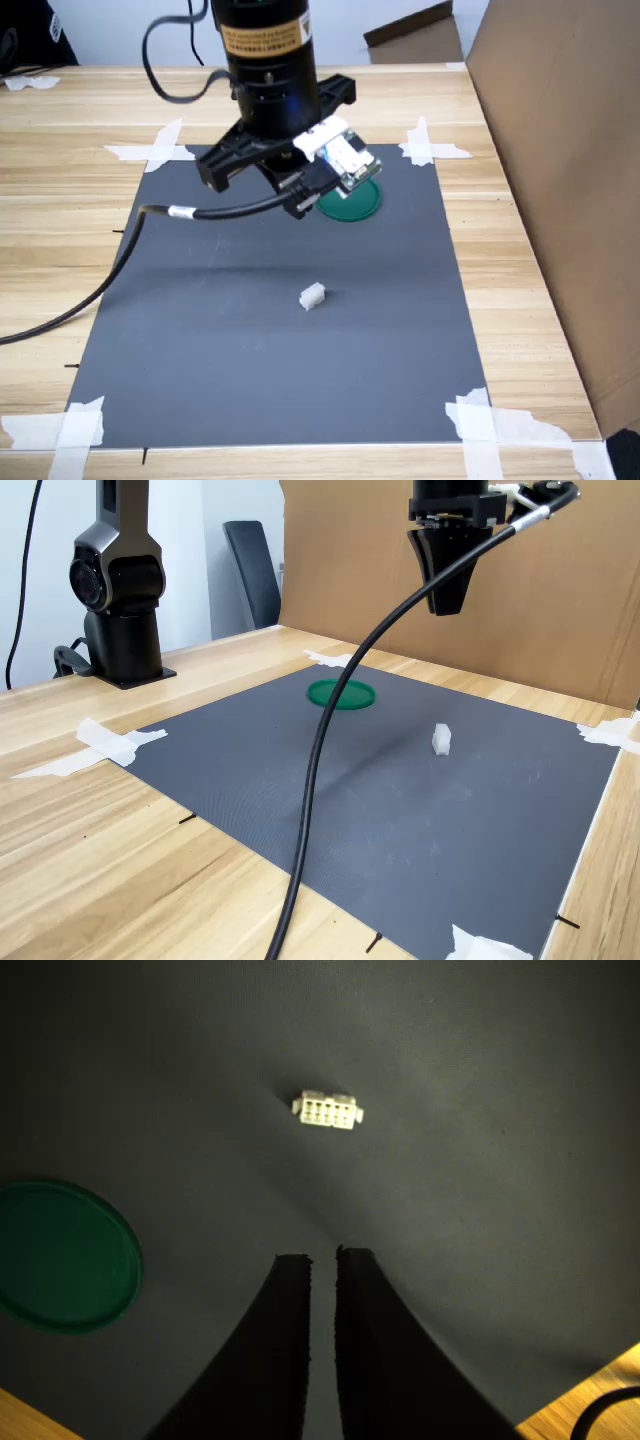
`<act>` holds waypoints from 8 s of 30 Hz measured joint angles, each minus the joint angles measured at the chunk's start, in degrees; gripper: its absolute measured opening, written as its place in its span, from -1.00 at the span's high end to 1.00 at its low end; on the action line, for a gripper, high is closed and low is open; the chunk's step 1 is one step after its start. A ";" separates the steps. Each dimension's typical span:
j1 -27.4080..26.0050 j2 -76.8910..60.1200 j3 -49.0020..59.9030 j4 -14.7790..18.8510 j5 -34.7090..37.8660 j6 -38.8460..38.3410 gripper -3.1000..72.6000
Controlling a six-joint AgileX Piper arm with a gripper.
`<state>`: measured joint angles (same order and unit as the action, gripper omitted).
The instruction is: Grasp a white terminal and put it in the green lid.
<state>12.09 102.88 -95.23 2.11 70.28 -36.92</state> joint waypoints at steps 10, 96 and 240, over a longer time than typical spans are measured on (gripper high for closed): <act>0.00 5.64 0.00 0.16 -2.77 -3.41 0.12; 4.62 12.94 2.40 -10.70 -9.20 -36.95 -0.48; 19.96 -14.49 42.36 -7.72 -27.67 1.57 -0.37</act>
<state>32.04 88.39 -52.87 -5.62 42.61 -35.35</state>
